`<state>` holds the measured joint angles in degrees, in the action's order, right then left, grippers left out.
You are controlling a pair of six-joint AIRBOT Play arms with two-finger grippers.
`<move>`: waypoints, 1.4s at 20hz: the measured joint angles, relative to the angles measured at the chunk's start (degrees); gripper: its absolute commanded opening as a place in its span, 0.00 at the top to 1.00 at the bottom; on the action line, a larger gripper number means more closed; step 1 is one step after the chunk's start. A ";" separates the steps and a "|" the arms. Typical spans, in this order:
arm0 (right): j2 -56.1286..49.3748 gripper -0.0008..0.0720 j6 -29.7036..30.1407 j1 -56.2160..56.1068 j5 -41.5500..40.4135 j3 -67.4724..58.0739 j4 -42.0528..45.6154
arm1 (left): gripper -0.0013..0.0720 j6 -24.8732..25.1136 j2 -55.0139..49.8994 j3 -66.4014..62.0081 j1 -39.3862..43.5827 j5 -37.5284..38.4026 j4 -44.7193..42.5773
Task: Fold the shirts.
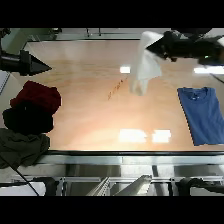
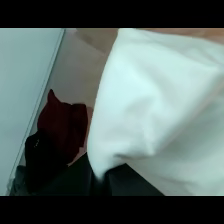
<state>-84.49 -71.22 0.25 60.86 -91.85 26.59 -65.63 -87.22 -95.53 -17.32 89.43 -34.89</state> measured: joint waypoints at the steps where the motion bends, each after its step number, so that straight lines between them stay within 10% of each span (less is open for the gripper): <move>1: 1.77 0.96 -0.63 1.55 0.83 0.00 0.22 | 0.97 -0.09 0.00 0.00 0.00 0.35 0.00; 10: 4.81 0.96 -4.98 16.65 -0.59 0.00 5.97 | 0.97 -0.31 0.00 0.00 0.00 1.88 0.02; 18: -2.25 0.96 11.72 23.65 -13.05 -5.99 -8.33 | 0.97 -0.52 -0.68 0.00 0.00 -3.19 0.07; 28: -3.34 0.96 -14.43 31.98 -6.10 -5.35 19.32 | 0.97 -0.50 -9.55 0.00 3.93 2.99 0.11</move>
<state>-87.83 -85.65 32.23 54.76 -97.21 45.91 -66.13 -96.77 -95.53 -13.39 92.42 -34.79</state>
